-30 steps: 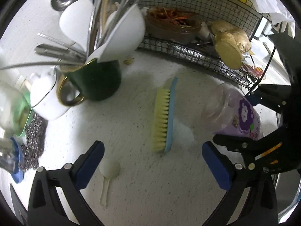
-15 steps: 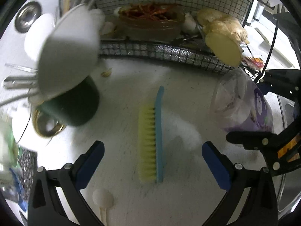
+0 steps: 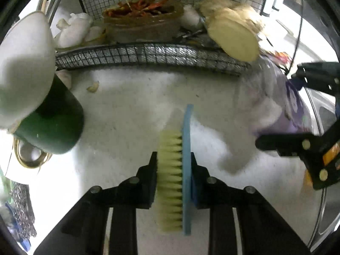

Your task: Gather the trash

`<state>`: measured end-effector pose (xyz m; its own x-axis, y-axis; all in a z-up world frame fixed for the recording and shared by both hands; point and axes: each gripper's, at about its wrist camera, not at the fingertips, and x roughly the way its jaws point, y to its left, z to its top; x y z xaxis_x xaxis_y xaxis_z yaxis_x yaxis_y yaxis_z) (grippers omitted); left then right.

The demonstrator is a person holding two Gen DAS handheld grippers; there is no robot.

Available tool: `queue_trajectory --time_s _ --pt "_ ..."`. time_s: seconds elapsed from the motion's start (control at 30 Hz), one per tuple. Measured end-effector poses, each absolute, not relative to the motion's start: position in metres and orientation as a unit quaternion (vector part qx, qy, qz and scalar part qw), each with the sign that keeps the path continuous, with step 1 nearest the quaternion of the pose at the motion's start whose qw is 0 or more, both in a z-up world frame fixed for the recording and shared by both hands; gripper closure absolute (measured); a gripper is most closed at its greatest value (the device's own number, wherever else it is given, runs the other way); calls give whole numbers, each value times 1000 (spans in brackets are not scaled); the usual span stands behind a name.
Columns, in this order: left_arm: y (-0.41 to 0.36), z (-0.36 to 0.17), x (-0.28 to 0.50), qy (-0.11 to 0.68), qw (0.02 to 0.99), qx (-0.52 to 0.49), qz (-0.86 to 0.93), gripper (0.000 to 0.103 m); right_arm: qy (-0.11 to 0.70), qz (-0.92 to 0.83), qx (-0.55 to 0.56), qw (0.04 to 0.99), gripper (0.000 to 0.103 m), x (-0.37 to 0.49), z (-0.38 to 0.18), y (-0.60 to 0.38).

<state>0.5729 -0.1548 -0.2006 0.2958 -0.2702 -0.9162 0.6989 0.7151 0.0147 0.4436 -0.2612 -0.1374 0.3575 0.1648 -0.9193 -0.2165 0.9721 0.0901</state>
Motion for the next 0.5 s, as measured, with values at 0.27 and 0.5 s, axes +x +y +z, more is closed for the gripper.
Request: queue_trajectory --time_s 0.27,0.5 --pt "-114 -175 534 510 790 187 -284 80 547 130 -37 826 34 440 -124 -233" --pt "-87 -132 507 504 812 174 -236 80 532 155 -44 832 35 420 -96 -201"
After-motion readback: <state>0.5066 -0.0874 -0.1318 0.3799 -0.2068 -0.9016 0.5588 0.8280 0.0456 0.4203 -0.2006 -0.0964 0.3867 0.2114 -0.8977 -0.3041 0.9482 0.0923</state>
